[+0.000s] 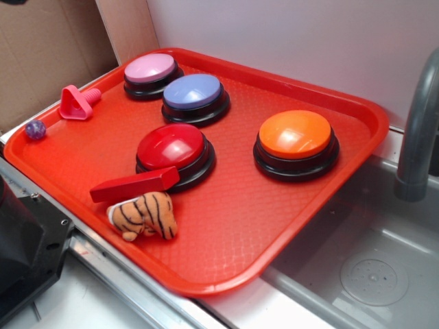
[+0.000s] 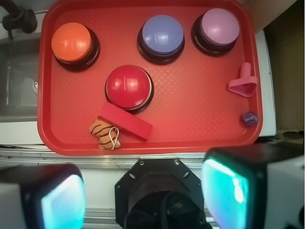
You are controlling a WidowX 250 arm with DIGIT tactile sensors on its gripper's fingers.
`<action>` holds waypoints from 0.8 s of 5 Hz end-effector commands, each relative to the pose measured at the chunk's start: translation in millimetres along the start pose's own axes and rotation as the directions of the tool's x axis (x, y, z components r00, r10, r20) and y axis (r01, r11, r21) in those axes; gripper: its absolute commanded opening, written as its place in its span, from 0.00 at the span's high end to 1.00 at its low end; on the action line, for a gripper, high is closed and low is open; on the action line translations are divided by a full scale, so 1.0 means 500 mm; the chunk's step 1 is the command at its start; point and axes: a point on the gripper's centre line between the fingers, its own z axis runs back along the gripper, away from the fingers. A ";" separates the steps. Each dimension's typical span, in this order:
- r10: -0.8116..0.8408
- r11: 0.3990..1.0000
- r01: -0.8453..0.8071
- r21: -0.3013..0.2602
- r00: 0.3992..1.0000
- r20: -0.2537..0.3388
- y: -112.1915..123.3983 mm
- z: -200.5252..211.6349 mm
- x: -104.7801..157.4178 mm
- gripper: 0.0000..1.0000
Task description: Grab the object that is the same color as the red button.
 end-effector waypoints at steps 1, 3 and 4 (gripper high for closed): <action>0.000 1.000 0.000 0.000 1.000 0.000 0.000 0.000 0.000 0.00; -0.251 0.965 0.251 0.074 0.968 -0.015 0.010 -0.064 0.017 0.00; -0.364 0.927 0.364 0.091 0.931 -0.018 0.016 -0.121 0.024 0.00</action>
